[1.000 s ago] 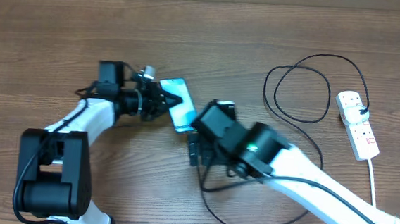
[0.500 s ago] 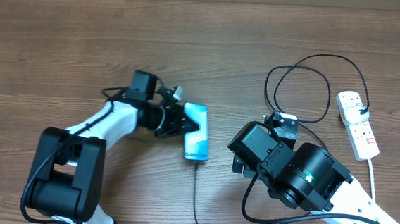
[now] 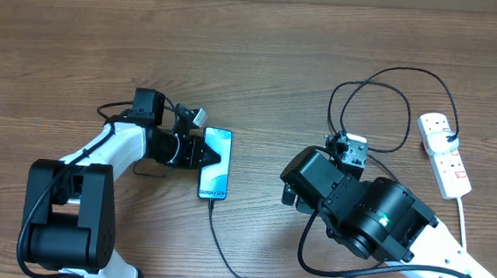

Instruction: Plug charger to phone and switch on socket

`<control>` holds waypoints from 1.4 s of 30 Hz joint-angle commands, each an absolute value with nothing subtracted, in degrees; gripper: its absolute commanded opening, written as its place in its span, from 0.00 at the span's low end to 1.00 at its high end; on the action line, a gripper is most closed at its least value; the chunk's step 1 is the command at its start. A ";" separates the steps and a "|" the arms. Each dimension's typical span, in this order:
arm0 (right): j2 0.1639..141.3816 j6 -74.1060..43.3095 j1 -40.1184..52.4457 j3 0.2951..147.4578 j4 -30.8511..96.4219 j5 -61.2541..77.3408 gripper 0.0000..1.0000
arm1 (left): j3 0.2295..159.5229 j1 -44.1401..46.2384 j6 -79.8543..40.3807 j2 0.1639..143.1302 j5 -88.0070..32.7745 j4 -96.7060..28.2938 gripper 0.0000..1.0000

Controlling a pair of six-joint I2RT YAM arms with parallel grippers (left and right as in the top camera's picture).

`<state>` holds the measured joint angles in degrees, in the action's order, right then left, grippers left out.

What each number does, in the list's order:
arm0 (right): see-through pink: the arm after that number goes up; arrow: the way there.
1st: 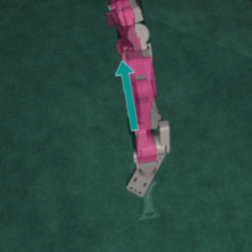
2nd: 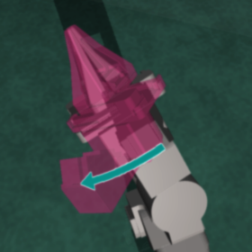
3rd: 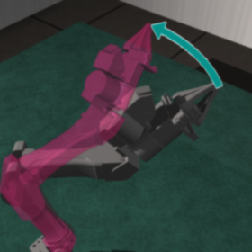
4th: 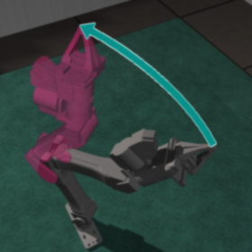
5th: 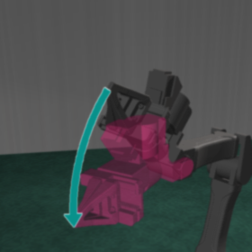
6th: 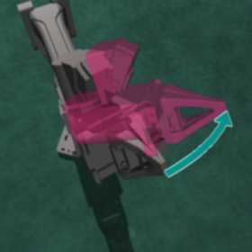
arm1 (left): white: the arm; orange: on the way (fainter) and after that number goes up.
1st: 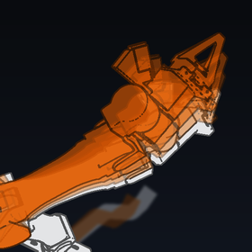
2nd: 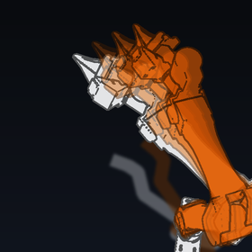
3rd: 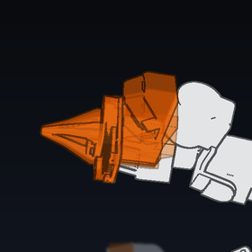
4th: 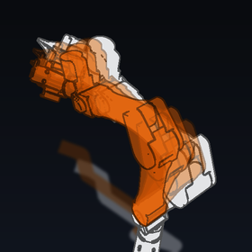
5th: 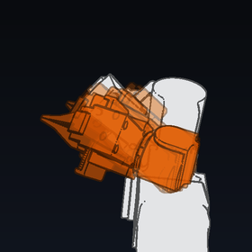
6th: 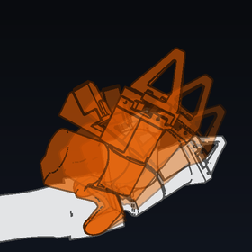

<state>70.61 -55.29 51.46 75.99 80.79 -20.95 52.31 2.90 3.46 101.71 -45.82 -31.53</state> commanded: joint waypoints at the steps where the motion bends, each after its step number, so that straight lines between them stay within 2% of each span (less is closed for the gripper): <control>1: 70.30 -55.77 51.35 77.21 80.31 -21.82 1.00 | 52.64 3.18 5.41 101.60 -48.71 -31.00 0.04; 6: 70.30 -55.77 51.35 77.21 79.72 -21.80 1.00 | 52.64 3.18 0.75 104.77 -55.00 -27.66 0.04; 10: 70.30 -55.75 51.35 77.21 79.64 -21.82 1.00 | 52.64 3.18 -4.49 109.80 -55.24 -26.96 0.04; 15: 70.30 -55.75 51.35 77.21 79.57 -21.82 1.00 | 52.64 3.01 -5.39 115.50 -59.48 -25.43 0.04; 25: 71.20 -55.75 51.35 77.21 79.15 -21.80 1.00 | 52.64 3.01 -5.45 116.53 -56.31 -24.53 0.05; 29: 71.99 -55.79 51.35 77.21 79.09 -20.75 1.00 | 52.66 3.01 -8.56 116.51 -52.42 -24.86 0.13; 33: 72.73 -55.75 51.35 77.21 79.22 -20.47 1.00 | 52.66 3.01 -9.89 116.51 -50.11 -24.82 0.27; 36: 72.90 -55.72 51.35 77.21 79.57 -20.49 1.00 | 52.66 3.01 -9.91 116.51 -49.28 -24.86 0.32; 42: 72.90 -55.72 51.35 77.21 79.81 -20.51 1.00 | 52.66 3.01 -9.91 116.51 -44.58 -25.54 0.35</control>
<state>72.97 -55.31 51.46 75.99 79.79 -20.32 53.30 2.90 -9.08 115.13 -58.87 -25.36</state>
